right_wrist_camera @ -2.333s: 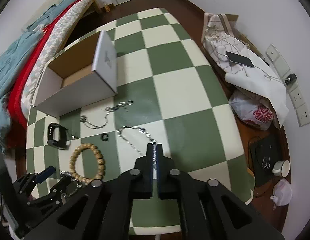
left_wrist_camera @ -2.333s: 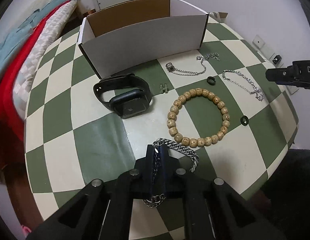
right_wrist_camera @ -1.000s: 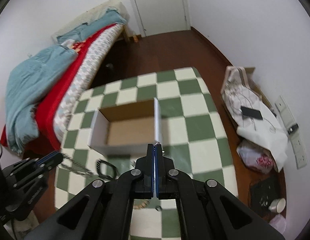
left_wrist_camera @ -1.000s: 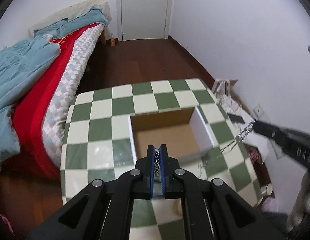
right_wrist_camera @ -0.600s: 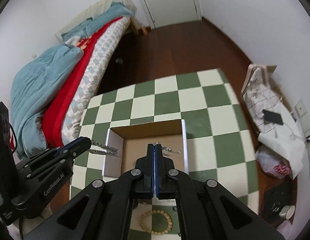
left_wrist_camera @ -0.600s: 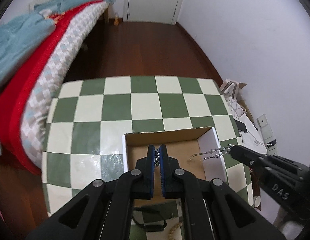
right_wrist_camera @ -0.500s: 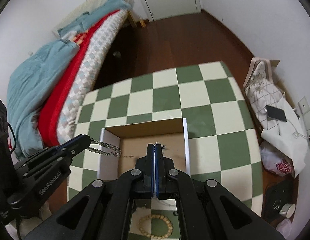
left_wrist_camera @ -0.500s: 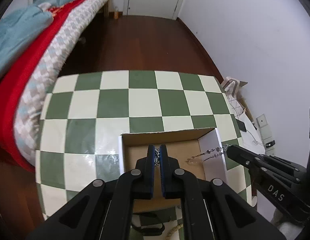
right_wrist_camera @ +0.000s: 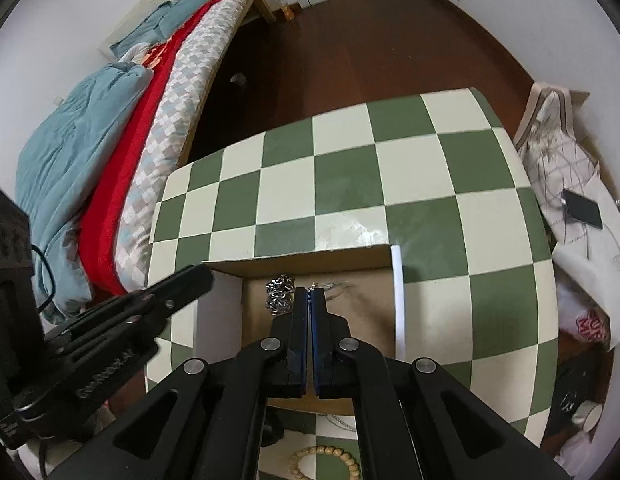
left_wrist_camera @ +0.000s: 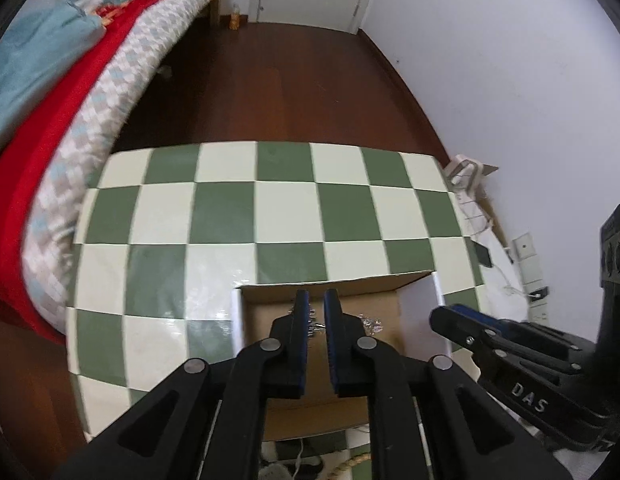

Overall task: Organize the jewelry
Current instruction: 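Carry both chains into the white box and open both tools, then lift both tools up out of the box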

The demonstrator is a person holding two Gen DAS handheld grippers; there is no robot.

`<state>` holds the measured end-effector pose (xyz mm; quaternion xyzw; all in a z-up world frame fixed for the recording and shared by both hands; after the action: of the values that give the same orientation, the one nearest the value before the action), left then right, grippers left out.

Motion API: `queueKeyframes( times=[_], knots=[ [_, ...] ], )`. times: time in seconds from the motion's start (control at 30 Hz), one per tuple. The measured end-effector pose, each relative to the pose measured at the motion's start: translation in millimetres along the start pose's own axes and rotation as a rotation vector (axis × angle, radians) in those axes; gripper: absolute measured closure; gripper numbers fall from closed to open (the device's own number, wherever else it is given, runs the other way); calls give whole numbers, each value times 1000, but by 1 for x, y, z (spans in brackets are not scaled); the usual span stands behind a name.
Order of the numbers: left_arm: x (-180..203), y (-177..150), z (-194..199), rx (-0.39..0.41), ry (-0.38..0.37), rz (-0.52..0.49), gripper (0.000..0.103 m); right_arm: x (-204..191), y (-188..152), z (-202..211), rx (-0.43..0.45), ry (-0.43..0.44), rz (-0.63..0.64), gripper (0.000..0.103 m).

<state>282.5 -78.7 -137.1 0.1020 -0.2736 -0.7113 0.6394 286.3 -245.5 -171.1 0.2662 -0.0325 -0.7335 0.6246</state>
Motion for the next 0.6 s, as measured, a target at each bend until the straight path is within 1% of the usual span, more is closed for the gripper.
queueKeyframes(
  times=[0.03,0.07,0.1,0.13,0.17,0.2,0.23,0.27,0.3,0.33,0.37,0.4,0.43,0.5,0.6],
  knots=[
    [-2,-1,1,5,17,-7,75,-1,-1,0,-2,-15,6,95],
    [-3,-4,4,22,42,-18,53,1,-3,1,-4,-26,8,84],
    [-5,-5,6,33,67,-24,41,1,-5,2,-3,-49,15,67],
    [-7,-7,9,47,89,-30,26,2,-6,3,1,-68,23,59],
    [-8,-10,12,69,112,-39,24,3,-8,4,3,-77,29,47],
    [-11,-15,16,92,151,-55,22,3,-11,5,3,-104,44,41],
    [-13,-17,18,97,169,-60,14,4,-14,6,5,-127,57,38],
    [-15,-22,19,102,205,-73,9,4,-17,6,6,-152,73,35],
    [-17,-25,20,106,223,-80,1,5,-22,7,7,-184,87,30],
    [-19,-28,21,112,238,-88,0,6,-25,7,7,-200,96,25],
    [-22,-34,23,118,257,-95,0,6,-30,7,5,-220,110,13],
    [-23,-36,24,120,264,-95,0,7,-33,7,5,-241,123,4],
    [-24,-40,25,122,267,-96,0,6,-39,6,9,-263,139,2],
    [-27,-48,28,132,273,-98,0,5,-50,5,10,-291,161,2],
    [-27,-57,33,144,280,-99,0,2,-63,5,20,-307,177,0]
  ],
)
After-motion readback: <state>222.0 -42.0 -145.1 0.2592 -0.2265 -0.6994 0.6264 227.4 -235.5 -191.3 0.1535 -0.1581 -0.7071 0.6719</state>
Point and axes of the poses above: each gripper's, at about its wrist camera, not at the fingertips, and z roughly against the way its jaws point, x to its right, y to its top, the point moved 1 cm from there along -z, roughly the way its jaws point, and after that the axes turned 8 degrees about x, right-handed, at the moved point
